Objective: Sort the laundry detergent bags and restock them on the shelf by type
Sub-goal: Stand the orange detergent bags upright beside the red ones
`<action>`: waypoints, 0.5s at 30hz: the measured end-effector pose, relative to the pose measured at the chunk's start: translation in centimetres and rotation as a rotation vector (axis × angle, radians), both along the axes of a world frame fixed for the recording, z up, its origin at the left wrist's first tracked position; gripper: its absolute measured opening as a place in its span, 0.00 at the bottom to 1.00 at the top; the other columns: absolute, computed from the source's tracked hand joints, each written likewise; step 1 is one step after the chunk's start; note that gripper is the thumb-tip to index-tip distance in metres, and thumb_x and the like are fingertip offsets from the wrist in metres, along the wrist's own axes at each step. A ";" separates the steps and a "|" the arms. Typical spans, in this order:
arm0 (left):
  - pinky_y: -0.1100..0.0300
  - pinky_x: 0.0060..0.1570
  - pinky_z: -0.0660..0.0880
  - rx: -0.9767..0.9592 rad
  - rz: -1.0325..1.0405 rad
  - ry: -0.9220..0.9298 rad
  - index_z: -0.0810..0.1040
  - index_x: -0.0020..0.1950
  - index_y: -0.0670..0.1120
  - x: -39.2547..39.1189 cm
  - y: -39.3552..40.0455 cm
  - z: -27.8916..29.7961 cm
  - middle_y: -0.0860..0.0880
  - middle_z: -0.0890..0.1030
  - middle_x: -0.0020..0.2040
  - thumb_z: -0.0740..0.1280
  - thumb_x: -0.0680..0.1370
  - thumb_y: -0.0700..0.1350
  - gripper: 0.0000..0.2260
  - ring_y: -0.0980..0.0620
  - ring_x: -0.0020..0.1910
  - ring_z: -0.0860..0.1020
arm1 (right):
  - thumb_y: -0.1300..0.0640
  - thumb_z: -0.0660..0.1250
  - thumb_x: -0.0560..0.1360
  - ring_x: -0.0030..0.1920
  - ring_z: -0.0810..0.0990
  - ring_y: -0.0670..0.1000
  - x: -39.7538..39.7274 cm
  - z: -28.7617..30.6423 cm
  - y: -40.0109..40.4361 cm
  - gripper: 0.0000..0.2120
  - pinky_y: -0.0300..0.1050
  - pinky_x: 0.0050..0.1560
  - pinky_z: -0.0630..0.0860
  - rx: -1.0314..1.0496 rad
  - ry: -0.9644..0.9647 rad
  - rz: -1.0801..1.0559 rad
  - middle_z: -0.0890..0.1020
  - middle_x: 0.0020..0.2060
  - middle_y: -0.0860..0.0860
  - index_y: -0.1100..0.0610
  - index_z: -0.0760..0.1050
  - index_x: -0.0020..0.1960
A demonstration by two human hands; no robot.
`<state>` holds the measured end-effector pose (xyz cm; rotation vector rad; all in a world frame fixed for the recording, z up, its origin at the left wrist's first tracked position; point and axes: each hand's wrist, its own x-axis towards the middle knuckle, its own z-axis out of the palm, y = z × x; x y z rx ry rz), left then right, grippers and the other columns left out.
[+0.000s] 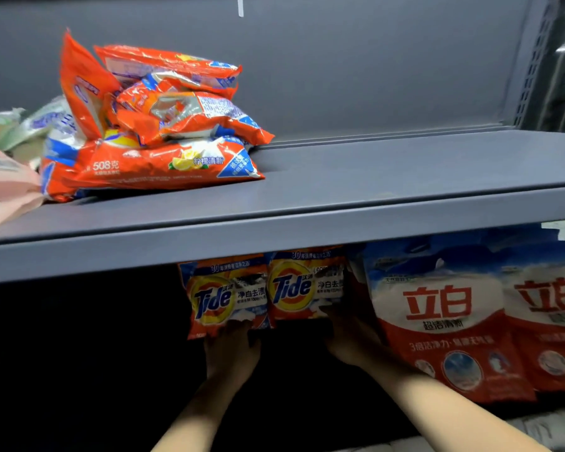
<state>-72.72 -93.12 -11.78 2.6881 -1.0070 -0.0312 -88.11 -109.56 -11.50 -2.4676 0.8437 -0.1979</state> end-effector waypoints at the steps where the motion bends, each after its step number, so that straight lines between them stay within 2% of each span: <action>1: 0.53 0.65 0.64 0.011 0.020 -0.025 0.71 0.66 0.56 -0.9 0.5 0.5 0.52 0.72 0.66 0.55 0.80 0.55 0.16 0.51 0.65 0.71 | 0.51 0.60 0.79 0.74 0.59 0.53 -0.8 0.8 0.5 0.26 0.50 0.73 0.58 -0.014 0.020 0.025 0.60 0.75 0.49 0.46 0.57 0.75; 3: 0.55 0.63 0.65 -0.013 0.042 -0.062 0.73 0.62 0.56 -2.9 1.6 1.8 0.53 0.75 0.63 0.54 0.79 0.56 0.15 0.52 0.62 0.73 | 0.50 0.60 0.79 0.73 0.61 0.53 -2.4 2.7 1.6 0.25 0.50 0.72 0.61 -0.017 0.017 0.046 0.61 0.74 0.49 0.46 0.58 0.74; 8: 0.56 0.65 0.63 -0.018 0.070 -0.043 0.70 0.66 0.55 -8.3 4.1 6.1 0.52 0.72 0.66 0.53 0.81 0.55 0.16 0.50 0.66 0.70 | 0.48 0.61 0.78 0.72 0.64 0.55 -6.1 7.6 4.5 0.26 0.49 0.70 0.65 -0.025 0.079 0.105 0.60 0.74 0.50 0.45 0.58 0.74; 11: 0.59 0.59 0.68 -0.110 0.089 -0.054 0.72 0.63 0.54 -11.5 5.9 9.0 0.51 0.75 0.62 0.55 0.80 0.53 0.14 0.51 0.61 0.74 | 0.45 0.58 0.79 0.70 0.66 0.55 -8.1 10.5 6.5 0.25 0.46 0.66 0.68 -0.059 0.139 0.152 0.63 0.73 0.51 0.46 0.58 0.75; 13: 0.59 0.51 0.71 -0.216 0.119 -0.033 0.75 0.50 0.50 -13.4 7.5 11.6 0.50 0.78 0.50 0.57 0.79 0.52 0.09 0.50 0.52 0.77 | 0.45 0.58 0.79 0.62 0.74 0.55 -9.3 12.3 8.2 0.21 0.43 0.51 0.73 -0.126 0.091 0.179 0.74 0.64 0.53 0.50 0.67 0.69; 14: 0.58 0.50 0.70 -0.262 0.126 -0.056 0.73 0.44 0.49 -14.3 8.2 13.1 0.51 0.77 0.46 0.57 0.79 0.52 0.10 0.50 0.49 0.77 | 0.45 0.58 0.78 0.55 0.78 0.54 -9.8 13.2 9.1 0.16 0.43 0.42 0.72 -0.159 0.037 0.180 0.78 0.54 0.52 0.52 0.72 0.61; 15: 0.57 0.51 0.70 -0.307 0.122 -0.110 0.72 0.43 0.49 -14.9 8.9 14.7 0.51 0.76 0.45 0.57 0.79 0.53 0.11 0.50 0.48 0.77 | 0.44 0.59 0.78 0.48 0.79 0.53 -10.2 14.3 9.9 0.13 0.43 0.37 0.70 -0.191 -0.023 0.176 0.79 0.44 0.50 0.53 0.73 0.51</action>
